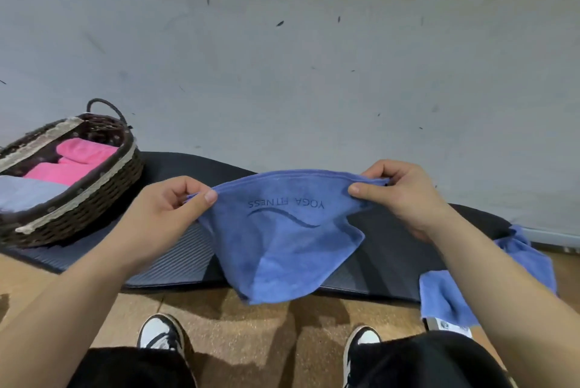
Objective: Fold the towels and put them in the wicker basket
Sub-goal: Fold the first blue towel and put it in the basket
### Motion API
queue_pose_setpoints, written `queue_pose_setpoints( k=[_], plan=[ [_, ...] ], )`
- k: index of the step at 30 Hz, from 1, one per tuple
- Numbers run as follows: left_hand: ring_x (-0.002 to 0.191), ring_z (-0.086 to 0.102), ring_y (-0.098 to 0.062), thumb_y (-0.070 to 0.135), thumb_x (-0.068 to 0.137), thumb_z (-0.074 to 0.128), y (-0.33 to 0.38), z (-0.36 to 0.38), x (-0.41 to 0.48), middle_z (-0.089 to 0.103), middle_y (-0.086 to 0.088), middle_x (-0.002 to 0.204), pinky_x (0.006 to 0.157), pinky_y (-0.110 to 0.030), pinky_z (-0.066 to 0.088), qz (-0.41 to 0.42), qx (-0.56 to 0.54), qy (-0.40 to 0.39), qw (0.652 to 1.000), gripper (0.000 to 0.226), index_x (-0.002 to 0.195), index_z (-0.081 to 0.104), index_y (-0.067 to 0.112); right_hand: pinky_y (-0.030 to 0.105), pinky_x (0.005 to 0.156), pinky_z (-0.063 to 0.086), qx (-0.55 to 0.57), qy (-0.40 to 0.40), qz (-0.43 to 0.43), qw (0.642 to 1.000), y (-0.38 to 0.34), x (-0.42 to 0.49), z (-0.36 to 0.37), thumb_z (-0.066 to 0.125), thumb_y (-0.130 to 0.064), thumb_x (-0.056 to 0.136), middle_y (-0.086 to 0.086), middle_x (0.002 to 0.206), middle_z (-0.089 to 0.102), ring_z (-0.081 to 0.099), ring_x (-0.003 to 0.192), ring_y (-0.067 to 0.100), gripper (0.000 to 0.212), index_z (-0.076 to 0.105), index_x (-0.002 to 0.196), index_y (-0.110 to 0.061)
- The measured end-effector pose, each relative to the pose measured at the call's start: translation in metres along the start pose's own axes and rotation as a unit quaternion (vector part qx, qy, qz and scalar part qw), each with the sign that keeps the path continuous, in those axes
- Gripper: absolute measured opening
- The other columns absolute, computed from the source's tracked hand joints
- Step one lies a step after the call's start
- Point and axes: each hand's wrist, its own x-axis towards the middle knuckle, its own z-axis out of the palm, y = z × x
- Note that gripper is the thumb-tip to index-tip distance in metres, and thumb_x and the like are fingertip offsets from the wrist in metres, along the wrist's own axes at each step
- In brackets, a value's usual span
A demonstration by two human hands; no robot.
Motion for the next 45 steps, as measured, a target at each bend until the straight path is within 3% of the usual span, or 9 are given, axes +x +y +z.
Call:
queue_pose_setpoints(
  k=[5, 8, 12, 18, 24, 29, 35, 40, 45],
  plan=[
    [0.064, 0.062, -0.006, 0.064, 0.067, 0.085, 0.043, 0.002, -0.012, 0.073, -0.002, 0.073, 0.056, -0.015, 0.050, -0.003, -0.078, -0.058, 0.995, 0.050, 0.083, 0.075, 0.017, 0.028, 0.060, 0.057, 0.065, 0.027, 0.013, 0.997, -0.010, -0.049, -0.033, 0.089, -0.023, 0.064, 0.011, 0.073, 0.072, 0.068, 0.065, 0.020, 0.024, 0.072, 0.076, -0.012],
    [0.074, 0.069, -0.015, 0.048, 0.077, 0.084, 0.057, 0.007, -0.009, 0.078, -0.014, 0.084, 0.062, -0.019, 0.055, -0.015, -0.055, -0.064, 0.996, 0.043, 0.088, 0.075, 0.008, 0.026, 0.059, 0.056, 0.042, 0.041, 0.023, 0.998, -0.008, -0.050, -0.043, 0.092, -0.033, 0.060, 0.009, 0.072, 0.074, 0.068, 0.063, 0.016, 0.031, 0.075, 0.076, -0.014],
    [0.069, 0.068, -0.002, 0.031, 0.087, 0.081, 0.048, 0.020, 0.007, 0.079, 0.001, 0.078, 0.062, -0.017, 0.051, -0.013, 0.094, -0.043, 0.995, 0.019, 0.083, 0.077, 0.013, 0.029, 0.065, 0.052, -0.171, 0.088, 0.008, 0.981, 0.005, -0.032, -0.042, 0.090, -0.028, 0.079, 0.003, 0.076, 0.077, 0.065, 0.067, 0.012, 0.018, 0.076, 0.078, -0.015],
    [0.060, 0.059, -0.006, 0.040, 0.082, 0.085, 0.003, 0.029, 0.059, 0.074, 0.003, 0.069, 0.060, -0.026, 0.047, -0.014, 0.248, -0.030, 0.968, 0.025, 0.072, 0.074, 0.020, 0.036, 0.072, 0.047, -0.425, 0.082, -0.026, 0.901, 0.040, 0.005, -0.038, 0.079, -0.049, 0.085, -0.006, 0.085, 0.060, 0.058, 0.083, 0.019, 0.028, 0.065, 0.077, -0.027],
    [0.084, 0.061, -0.013, 0.056, 0.087, 0.072, -0.021, 0.053, 0.130, 0.066, 0.015, 0.081, 0.068, -0.031, 0.047, 0.013, 0.431, -0.024, 0.902, 0.023, 0.083, 0.073, 0.034, 0.033, 0.061, 0.034, -0.597, 0.069, -0.008, 0.799, 0.054, 0.064, -0.029, 0.057, -0.056, 0.099, -0.002, 0.077, 0.058, 0.051, 0.077, 0.026, 0.035, 0.061, 0.093, -0.022],
    [0.093, 0.060, -0.022, 0.037, 0.099, 0.059, -0.051, 0.076, 0.174, 0.068, 0.005, 0.103, 0.076, -0.035, 0.049, -0.011, 0.471, -0.032, 0.881, 0.013, 0.104, 0.070, 0.032, 0.037, 0.072, 0.045, -0.571, 0.051, 0.042, 0.818, 0.092, 0.113, -0.024, 0.053, -0.035, 0.104, 0.006, 0.106, 0.064, 0.058, 0.090, 0.031, 0.017, 0.061, 0.102, -0.020],
    [0.092, 0.064, -0.022, 0.027, 0.094, 0.058, -0.080, 0.074, 0.154, 0.066, 0.006, 0.101, 0.079, -0.043, 0.059, -0.044, 0.464, -0.092, 0.880, 0.027, 0.121, 0.061, 0.028, 0.040, 0.083, 0.050, -0.537, 0.023, 0.088, 0.838, 0.119, 0.110, -0.011, 0.054, -0.036, 0.103, 0.005, 0.137, 0.050, 0.062, 0.111, 0.032, 0.040, 0.055, 0.141, -0.024],
    [0.088, 0.061, -0.013, 0.035, 0.092, 0.069, -0.067, 0.074, 0.090, 0.062, 0.012, 0.098, 0.082, -0.035, 0.054, 0.044, 0.424, -0.166, 0.889, 0.019, 0.109, 0.067, 0.027, 0.036, 0.078, 0.055, -0.460, -0.085, 0.067, 0.882, 0.089, 0.058, 0.035, 0.064, -0.046, 0.094, -0.011, 0.085, 0.064, 0.065, 0.085, 0.018, 0.022, 0.065, 0.087, -0.025],
    [0.085, 0.058, -0.011, 0.049, 0.092, 0.065, -0.068, 0.069, 0.022, 0.057, 0.014, 0.093, 0.077, -0.039, 0.053, 0.115, 0.461, -0.297, 0.829, 0.017, 0.092, 0.062, 0.032, 0.030, 0.064, 0.047, -0.374, -0.213, 0.131, 0.893, 0.080, -0.005, 0.065, 0.068, -0.052, 0.093, -0.003, 0.068, 0.059, 0.053, 0.062, 0.013, 0.043, 0.065, 0.079, -0.012]
  ],
)
